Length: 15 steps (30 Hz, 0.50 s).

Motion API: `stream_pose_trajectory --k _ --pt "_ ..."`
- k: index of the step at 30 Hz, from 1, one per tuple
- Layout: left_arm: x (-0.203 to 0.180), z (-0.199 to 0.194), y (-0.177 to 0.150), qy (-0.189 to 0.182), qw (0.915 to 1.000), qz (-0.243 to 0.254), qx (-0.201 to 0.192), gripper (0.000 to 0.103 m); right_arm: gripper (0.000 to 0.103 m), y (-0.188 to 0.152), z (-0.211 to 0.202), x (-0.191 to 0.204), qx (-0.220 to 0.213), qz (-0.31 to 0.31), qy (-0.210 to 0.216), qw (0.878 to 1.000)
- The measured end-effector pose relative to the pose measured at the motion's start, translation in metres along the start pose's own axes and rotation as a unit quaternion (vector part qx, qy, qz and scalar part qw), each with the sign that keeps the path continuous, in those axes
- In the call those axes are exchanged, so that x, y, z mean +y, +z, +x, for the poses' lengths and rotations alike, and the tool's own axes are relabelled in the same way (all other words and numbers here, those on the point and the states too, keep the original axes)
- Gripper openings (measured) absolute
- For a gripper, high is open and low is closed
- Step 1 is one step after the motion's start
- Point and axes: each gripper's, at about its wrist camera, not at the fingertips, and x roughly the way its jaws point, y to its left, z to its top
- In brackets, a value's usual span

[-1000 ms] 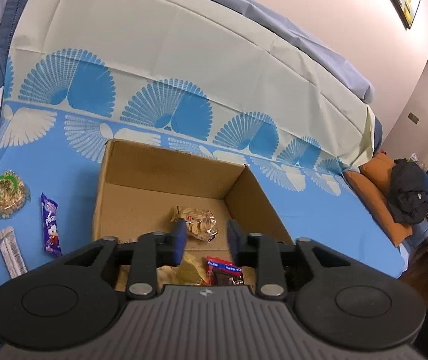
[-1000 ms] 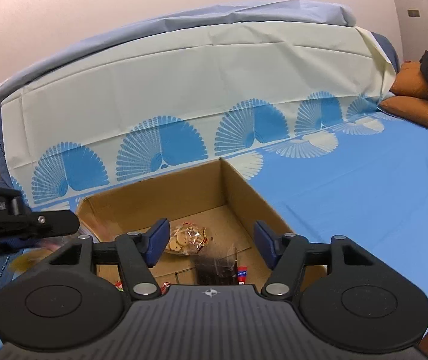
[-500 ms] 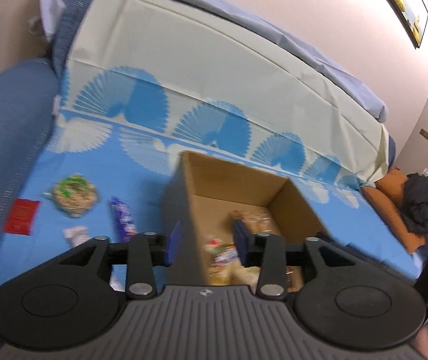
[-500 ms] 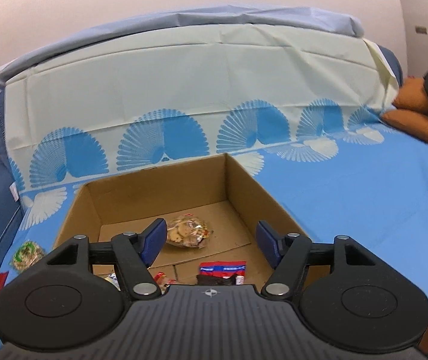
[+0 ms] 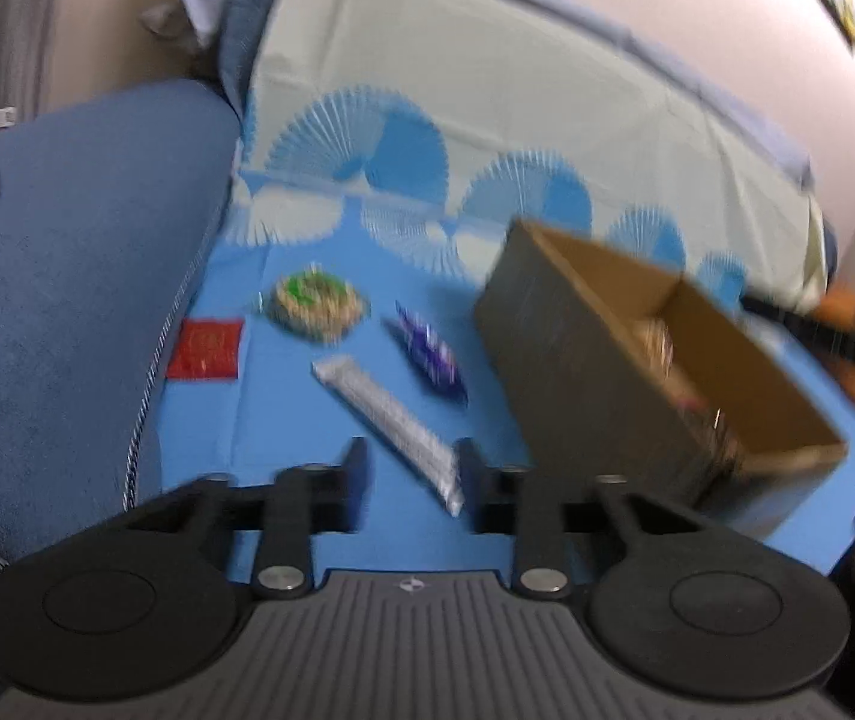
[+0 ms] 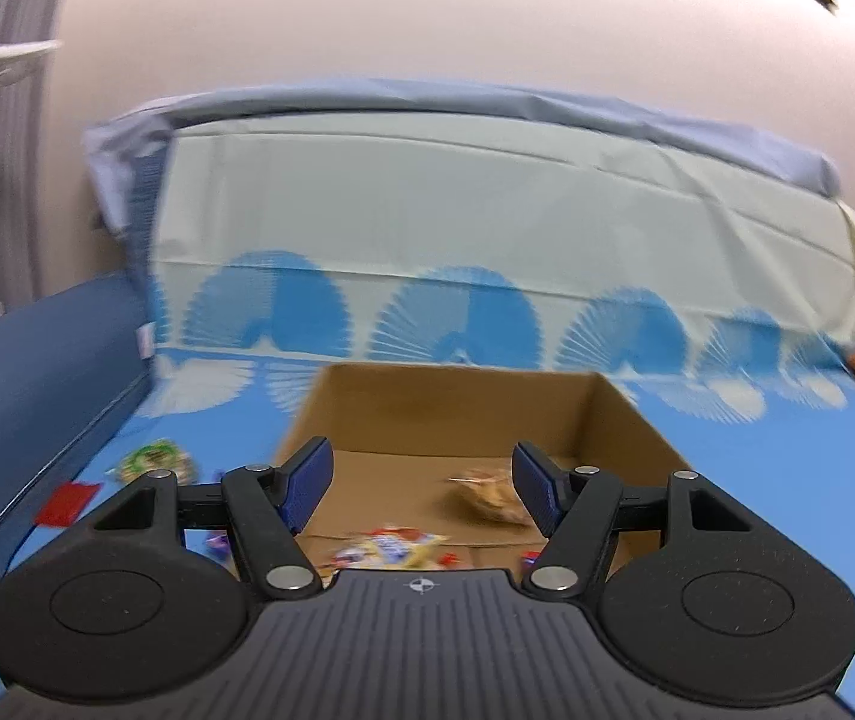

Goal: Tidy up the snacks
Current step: 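Move both tools back toward the silver foil bar and red pack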

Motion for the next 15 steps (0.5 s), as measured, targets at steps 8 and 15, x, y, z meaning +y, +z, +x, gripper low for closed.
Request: stream_pose_trajectory --k 8,15 --pt "0.009 -0.005 0.0 -0.019 0.9995 -0.025 -0.008 0.009 0.033 -0.003 -0.01 0.055 -0.022 -0.047 0.09 0.995" --pt "0.025 -0.011 0.003 -0.016 0.9973 -0.067 -0.025 0.009 0.034 0.011 0.0 0.085 0.036 -0.053 0.144 0.988"
